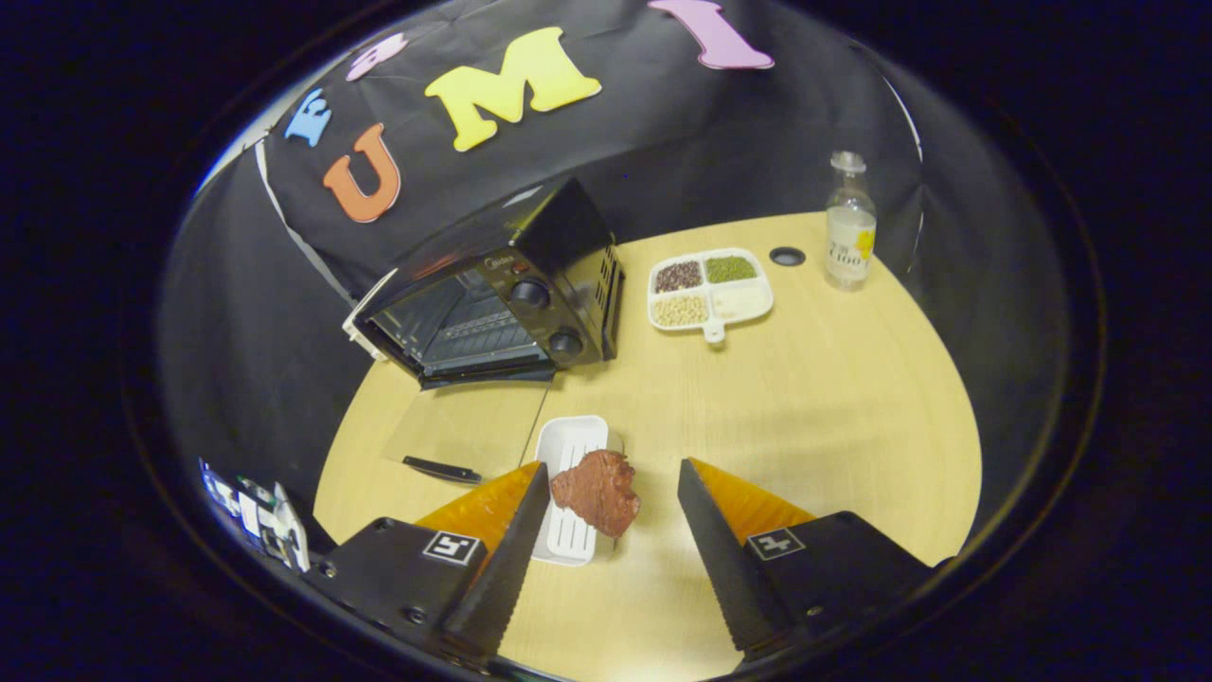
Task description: Open the toaster oven, put the food inside, and close the toaster oven door.
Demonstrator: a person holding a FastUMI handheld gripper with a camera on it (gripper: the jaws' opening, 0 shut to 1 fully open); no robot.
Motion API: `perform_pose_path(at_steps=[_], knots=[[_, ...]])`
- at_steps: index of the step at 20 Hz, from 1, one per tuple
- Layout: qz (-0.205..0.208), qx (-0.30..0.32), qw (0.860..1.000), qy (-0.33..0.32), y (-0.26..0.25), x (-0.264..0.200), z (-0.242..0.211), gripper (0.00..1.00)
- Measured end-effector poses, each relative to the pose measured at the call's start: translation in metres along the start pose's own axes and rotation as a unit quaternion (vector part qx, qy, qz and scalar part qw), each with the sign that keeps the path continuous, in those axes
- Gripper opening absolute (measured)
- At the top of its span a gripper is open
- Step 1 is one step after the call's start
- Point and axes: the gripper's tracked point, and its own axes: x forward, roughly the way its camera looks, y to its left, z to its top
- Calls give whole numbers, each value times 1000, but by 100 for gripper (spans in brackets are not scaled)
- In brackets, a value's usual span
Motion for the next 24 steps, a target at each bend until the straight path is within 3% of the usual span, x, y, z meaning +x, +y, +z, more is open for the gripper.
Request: perform_pose_path(at_steps=[3,5,7,10,12,19,24], knots=[[24,20,999,24,-6,14,-10,76],[18,33,999,35,-16,22,-14,66],[52,45,997,43,-9,26,-17,60],[82,53,994,53,-1,27,-22,27],[103,52,991,60,5,24,-29,16],[69,-3,998,-4,19,-18,-16,9],[19,-101,993,-65,58,-53,-5,9]])
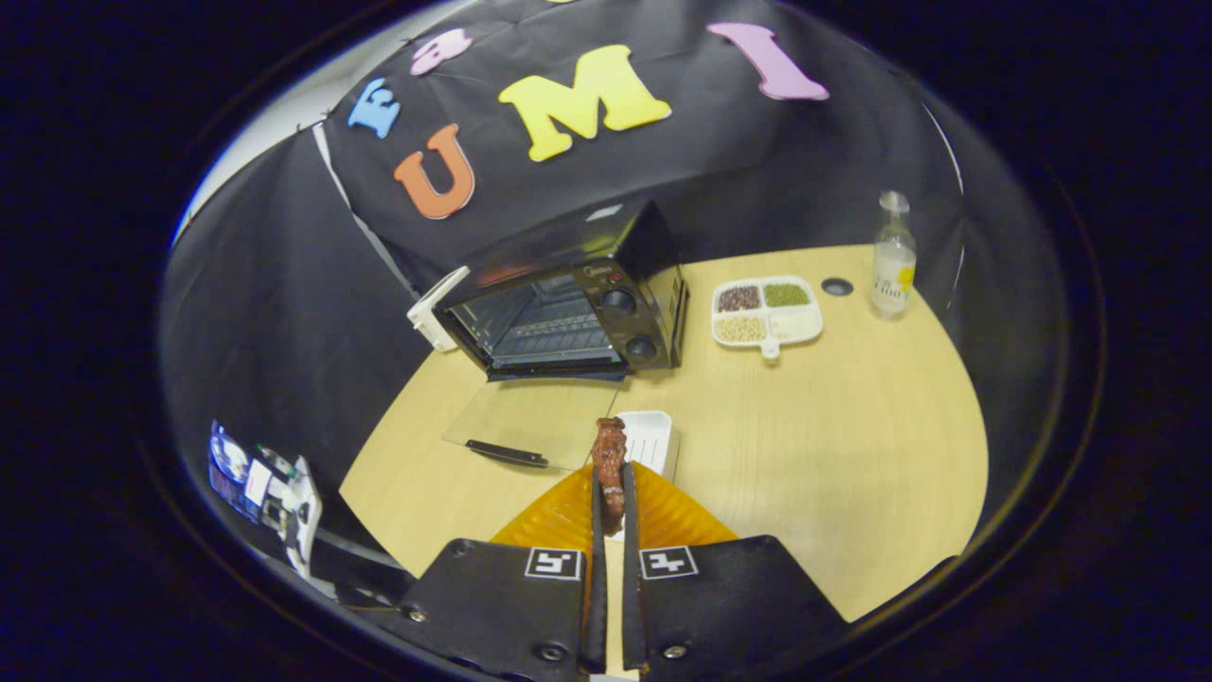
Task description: Open the toaster oven, put the food inside, and close the toaster oven door.
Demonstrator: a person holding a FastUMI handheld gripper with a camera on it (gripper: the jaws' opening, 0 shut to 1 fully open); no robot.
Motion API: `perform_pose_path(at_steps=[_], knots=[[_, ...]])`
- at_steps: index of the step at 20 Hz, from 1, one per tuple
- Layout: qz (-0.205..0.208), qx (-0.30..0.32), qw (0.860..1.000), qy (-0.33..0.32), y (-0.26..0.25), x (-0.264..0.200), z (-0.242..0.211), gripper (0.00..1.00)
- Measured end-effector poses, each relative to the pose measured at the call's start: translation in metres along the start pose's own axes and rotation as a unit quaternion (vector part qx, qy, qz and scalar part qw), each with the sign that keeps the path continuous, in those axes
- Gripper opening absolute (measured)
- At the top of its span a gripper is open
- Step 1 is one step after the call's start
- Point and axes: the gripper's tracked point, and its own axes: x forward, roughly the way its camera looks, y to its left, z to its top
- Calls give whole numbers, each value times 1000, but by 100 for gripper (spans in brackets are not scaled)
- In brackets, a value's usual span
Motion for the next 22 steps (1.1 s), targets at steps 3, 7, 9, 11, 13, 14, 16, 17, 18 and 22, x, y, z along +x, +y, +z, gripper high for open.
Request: perform_pose_path(at_steps=[3,7,9,11,13,14,16,17,18,22], knots=[[-20,-78,996,-33,37,-5,10,9],[-40,-158,985,-62,91,10,11,9],[-38,-175,981,-73,118,24,10,9],[-34,-175,980,-85,143,40,12,9],[-39,-172,979,-106,161,54,18,9],[-43,-170,978,-118,168,62,21,9],[-49,-160,977,-133,181,79,25,9],[-53,-154,977,-138,186,87,26,9],[-58,-150,977,-142,188,97,28,9],[-93,-144,971,-165,191,132,39,9]])
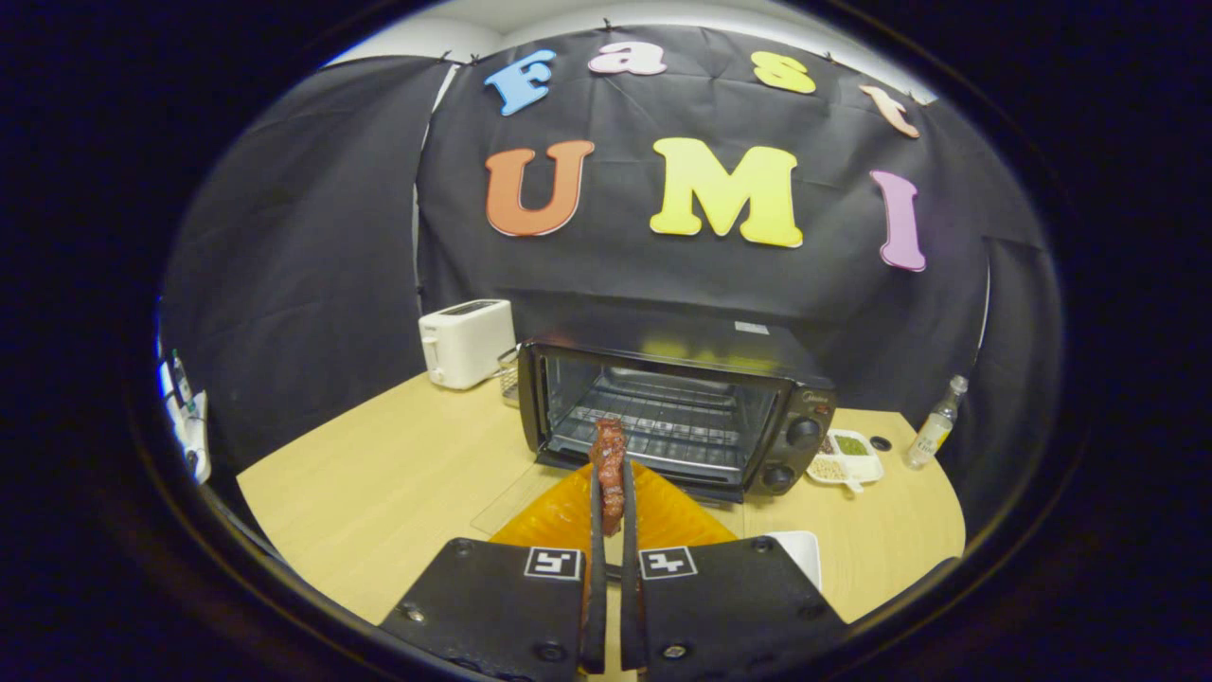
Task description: Open the toaster oven, put the food inside, and close the toaster oven door.
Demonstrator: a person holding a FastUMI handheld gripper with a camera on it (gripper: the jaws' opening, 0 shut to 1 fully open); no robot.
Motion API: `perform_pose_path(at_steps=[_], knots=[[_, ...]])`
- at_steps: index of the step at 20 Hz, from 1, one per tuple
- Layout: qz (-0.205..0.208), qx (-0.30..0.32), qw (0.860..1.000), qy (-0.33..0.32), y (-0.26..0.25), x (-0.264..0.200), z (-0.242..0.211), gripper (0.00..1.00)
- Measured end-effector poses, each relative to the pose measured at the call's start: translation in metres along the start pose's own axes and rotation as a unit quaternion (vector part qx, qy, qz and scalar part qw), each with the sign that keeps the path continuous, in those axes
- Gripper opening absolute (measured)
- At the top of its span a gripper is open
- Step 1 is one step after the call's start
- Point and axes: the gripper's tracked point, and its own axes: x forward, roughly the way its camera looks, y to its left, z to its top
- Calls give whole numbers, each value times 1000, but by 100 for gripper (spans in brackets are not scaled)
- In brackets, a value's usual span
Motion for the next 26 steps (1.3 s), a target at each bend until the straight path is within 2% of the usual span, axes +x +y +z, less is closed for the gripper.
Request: perform_pose_path(at_steps=[4,11,13,16,17,19,22,26], knots=[[-27,27,999,-10,4,38,-3,9],[-51,136,989,-24,-2,109,1,9],[-31,197,980,-13,-1,130,-4,9],[16,314,949,-26,-5,160,-2,9],[21,349,936,-29,-11,170,-2,9],[21,388,921,-35,-24,186,-5,9],[23,409,911,-51,-36,200,-5,9],[16,408,911,-64,-44,207,-8,10]])
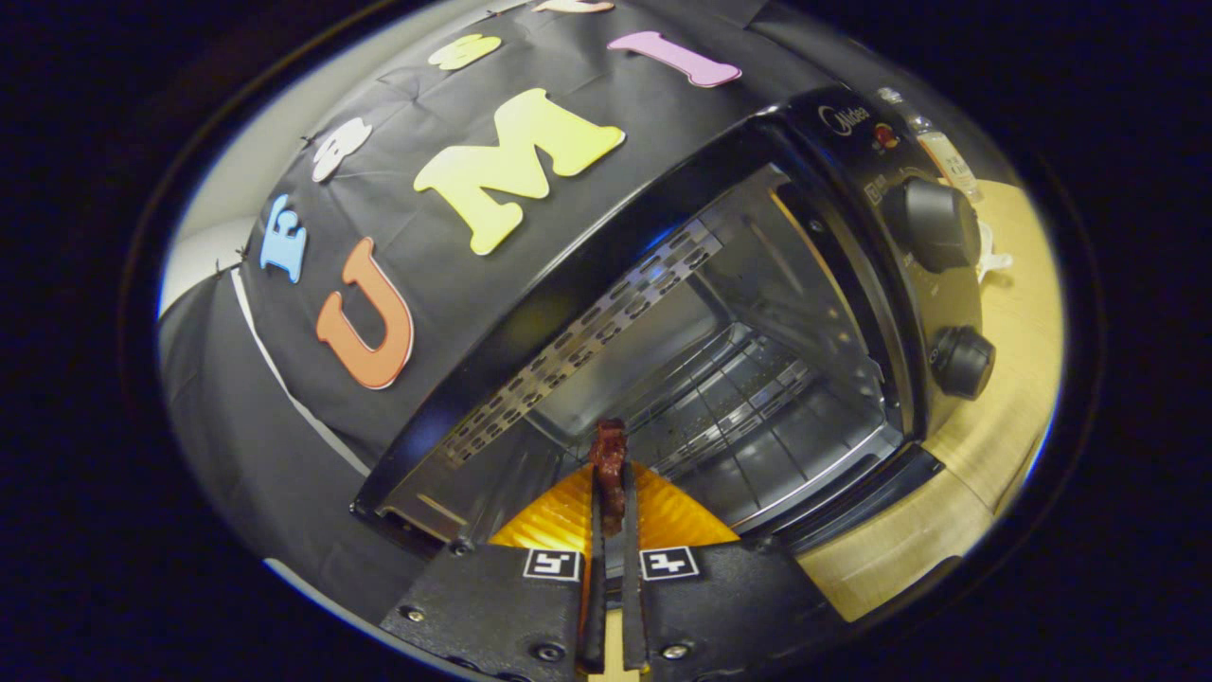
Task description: Open the toaster oven, put the food inside, and close the toaster oven door.
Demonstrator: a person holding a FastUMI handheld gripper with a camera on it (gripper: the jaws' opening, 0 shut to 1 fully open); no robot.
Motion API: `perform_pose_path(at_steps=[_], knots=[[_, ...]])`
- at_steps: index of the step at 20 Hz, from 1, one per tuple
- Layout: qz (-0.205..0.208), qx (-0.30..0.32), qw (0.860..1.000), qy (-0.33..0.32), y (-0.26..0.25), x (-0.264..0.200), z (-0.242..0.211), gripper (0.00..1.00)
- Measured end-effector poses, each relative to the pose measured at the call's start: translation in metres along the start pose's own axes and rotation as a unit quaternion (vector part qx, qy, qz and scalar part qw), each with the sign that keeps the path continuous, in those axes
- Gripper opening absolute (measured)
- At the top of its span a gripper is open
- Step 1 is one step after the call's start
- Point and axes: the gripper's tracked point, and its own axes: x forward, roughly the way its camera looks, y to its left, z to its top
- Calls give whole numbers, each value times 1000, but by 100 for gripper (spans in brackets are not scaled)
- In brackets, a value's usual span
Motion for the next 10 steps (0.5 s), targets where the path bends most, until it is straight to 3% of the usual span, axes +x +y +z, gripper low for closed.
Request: perform_pose_path(at_steps=[10], knots=[[-46,-26,999,-9,-20,-1,8,18]])
